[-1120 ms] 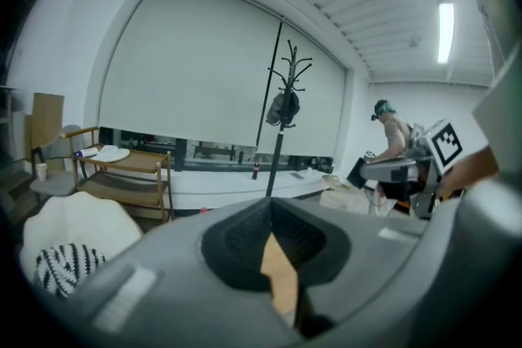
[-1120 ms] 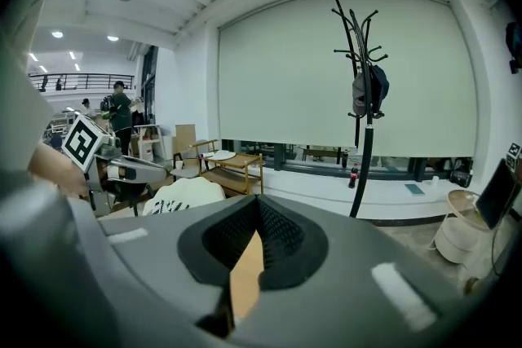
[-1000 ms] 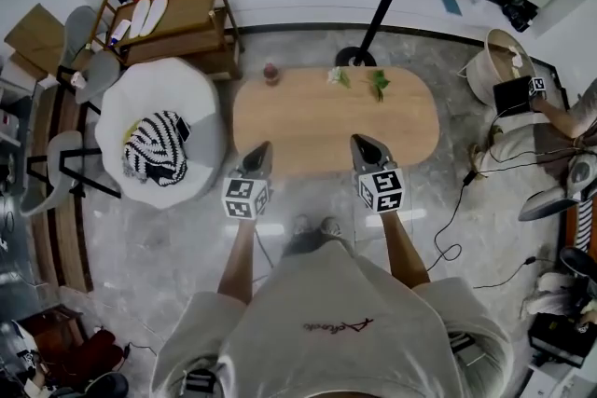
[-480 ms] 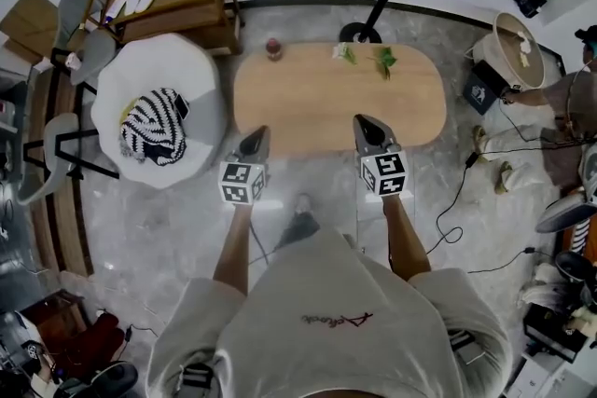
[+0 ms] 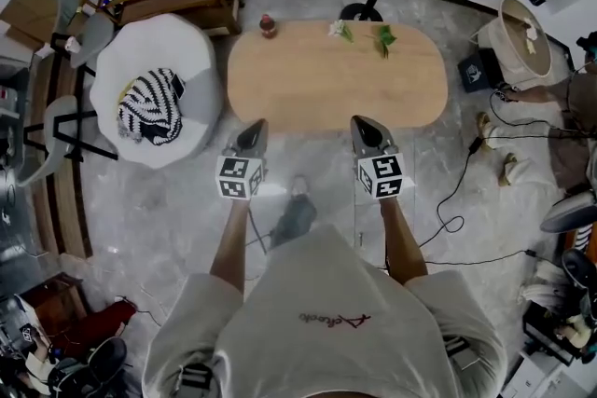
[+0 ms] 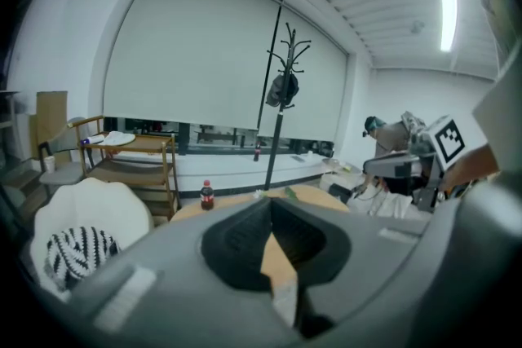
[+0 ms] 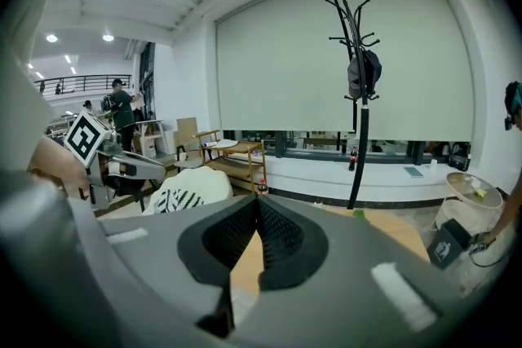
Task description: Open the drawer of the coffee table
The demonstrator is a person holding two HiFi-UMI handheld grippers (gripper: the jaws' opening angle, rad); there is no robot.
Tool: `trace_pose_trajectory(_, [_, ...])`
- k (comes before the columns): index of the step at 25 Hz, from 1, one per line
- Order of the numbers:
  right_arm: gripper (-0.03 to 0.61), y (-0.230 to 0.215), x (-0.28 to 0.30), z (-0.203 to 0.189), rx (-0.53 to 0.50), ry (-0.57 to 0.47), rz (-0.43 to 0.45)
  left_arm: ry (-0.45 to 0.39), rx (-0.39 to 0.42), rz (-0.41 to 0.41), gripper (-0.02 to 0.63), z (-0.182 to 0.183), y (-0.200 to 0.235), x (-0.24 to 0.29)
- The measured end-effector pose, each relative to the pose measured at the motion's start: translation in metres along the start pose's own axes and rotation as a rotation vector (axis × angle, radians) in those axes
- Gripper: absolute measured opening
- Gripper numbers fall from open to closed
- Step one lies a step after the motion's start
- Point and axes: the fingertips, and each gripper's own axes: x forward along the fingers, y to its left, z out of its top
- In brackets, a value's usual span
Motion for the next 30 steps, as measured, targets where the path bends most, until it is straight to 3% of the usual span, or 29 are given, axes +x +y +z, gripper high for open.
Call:
trace_pose_trajectory(10, [0.004,0.010,-0.070,-0.069,0.022,0.022,0.006,0.027,-0.003,0.021,0.000,-0.063,-0.061,-0.040])
trace_pose_trajectory(21, [0.005,0.039,-0.120,-0.125,0.021,0.046,0.005,0.022,-0.024,0.033,0.000,-0.123,-0.098,-0.086])
trace_pose_trajectory(26, [0.004,0.045,-0.114,-0.149,0.034,0.086,0.004,0.051,-0.062,0.016,0.000,-0.154,-0.099,-0.083])
trace_pose_trajectory(30, [0.005,0.043,-0.081,-0.152,0.037,0.101,0.008,0.069,-0.080,0.019,0.000,-0.164,-0.075,-0.065])
